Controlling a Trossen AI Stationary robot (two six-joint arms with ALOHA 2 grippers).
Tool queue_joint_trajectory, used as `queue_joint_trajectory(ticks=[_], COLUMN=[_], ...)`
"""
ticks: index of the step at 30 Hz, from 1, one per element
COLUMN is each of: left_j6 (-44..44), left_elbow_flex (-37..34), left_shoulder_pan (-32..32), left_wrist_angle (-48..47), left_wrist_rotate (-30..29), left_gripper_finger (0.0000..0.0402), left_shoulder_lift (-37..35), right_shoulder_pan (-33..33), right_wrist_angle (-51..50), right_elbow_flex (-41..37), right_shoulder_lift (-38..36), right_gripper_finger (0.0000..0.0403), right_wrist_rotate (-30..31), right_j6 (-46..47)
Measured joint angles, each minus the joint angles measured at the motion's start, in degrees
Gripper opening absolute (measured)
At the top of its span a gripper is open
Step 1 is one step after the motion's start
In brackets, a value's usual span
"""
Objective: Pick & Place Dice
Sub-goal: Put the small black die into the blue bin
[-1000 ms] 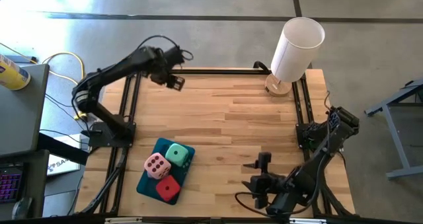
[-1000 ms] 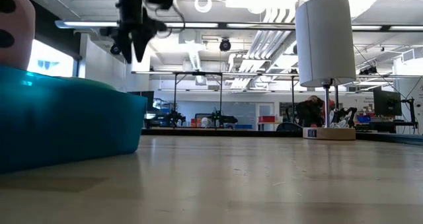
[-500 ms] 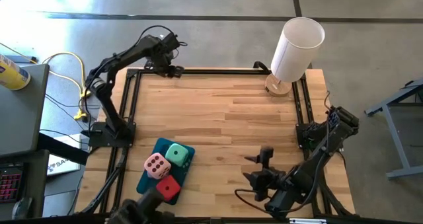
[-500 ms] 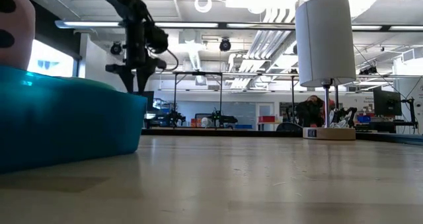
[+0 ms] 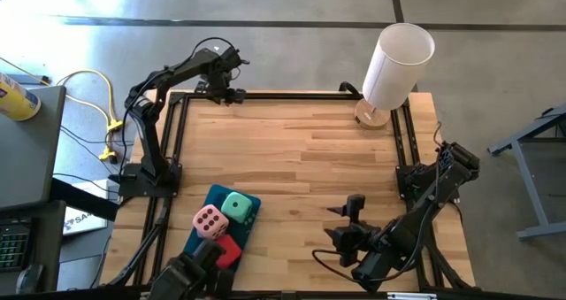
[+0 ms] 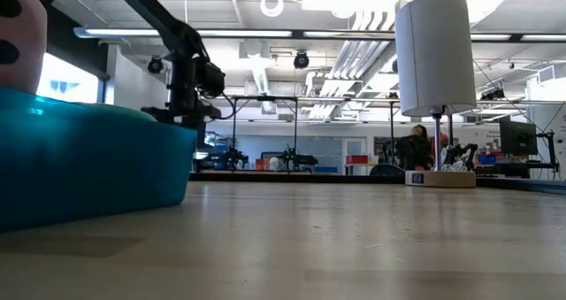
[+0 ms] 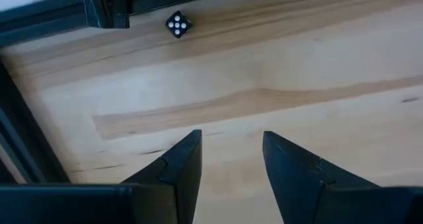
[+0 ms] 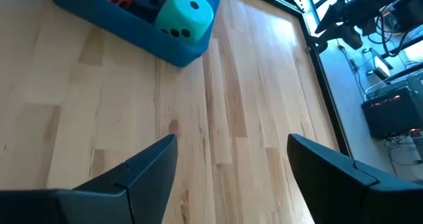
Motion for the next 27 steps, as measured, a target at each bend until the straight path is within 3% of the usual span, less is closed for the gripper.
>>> queue_joint_trajectory(ticks=[9,27], left_j6=[-3.33,-7.48], left_elbow_flex=[-0.72,-7.82], left_shoulder_pan=[1.05,1.12], left_wrist_angle=[1.21,11.27], left_wrist_rotate=[-3.58,-1.62], left_gripper_finger=[0.0152,0.0152], left_shoulder_lift=[0.09,0.09], right_shoulder_pan=[0.02,0.06], right_wrist_angle=[-0.03,-0.21], right_elbow_flex=[0.0,0.0], right_shoulder_lift=[0.0,0.0], right_gripper_finger=[0.0277,0.0277], right_wrist_rotate=[-0.8,-0.81], right_j6=[0.04,0.04])
